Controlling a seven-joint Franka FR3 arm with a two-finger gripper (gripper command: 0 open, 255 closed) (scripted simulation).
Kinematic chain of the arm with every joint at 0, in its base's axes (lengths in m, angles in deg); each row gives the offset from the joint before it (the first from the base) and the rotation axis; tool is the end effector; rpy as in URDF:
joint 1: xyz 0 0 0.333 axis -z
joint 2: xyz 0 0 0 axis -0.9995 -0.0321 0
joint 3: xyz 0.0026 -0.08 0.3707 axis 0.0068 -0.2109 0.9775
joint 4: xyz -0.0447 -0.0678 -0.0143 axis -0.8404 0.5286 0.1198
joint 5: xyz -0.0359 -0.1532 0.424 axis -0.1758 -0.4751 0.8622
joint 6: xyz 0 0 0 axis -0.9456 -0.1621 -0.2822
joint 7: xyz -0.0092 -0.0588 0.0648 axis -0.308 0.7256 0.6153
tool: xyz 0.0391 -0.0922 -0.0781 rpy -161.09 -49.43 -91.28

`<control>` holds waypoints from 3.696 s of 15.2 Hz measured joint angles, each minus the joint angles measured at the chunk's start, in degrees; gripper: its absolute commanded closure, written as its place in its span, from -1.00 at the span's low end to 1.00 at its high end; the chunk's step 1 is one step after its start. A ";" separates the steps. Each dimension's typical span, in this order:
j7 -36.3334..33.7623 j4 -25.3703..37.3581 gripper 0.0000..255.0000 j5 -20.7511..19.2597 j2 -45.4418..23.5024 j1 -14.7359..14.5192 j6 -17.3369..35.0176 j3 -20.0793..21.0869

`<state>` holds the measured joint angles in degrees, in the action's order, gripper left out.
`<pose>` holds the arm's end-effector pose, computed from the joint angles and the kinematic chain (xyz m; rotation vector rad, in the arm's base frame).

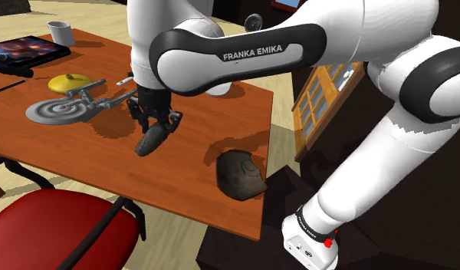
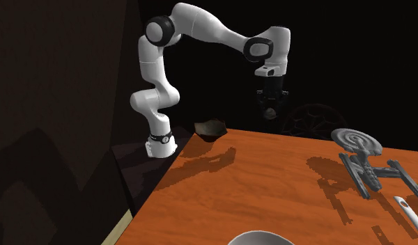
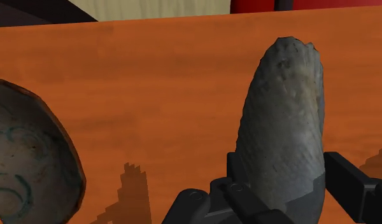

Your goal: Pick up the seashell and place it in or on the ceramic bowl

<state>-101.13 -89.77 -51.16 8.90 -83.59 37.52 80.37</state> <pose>0.4849 0.4078 0.4967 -2.7865 1.3945 -0.0447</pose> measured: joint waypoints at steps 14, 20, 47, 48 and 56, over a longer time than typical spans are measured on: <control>21.62 -31.99 1.00 22.18 38.71 -4.91 -2.24 -14.02; 26.84 -42.59 1.00 22.71 53.82 -8.59 -8.03 -21.39; 28.00 -52.94 -1.00 26.02 54.29 -10.54 1.47 -19.07; 28.03 -52.19 -1.00 25.58 54.79 -10.38 0.29 -19.56; 27.68 -47.15 -1.00 23.43 56.84 -9.75 -6.78 -21.85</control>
<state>-73.45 -136.91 -27.72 65.74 -93.33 30.74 58.52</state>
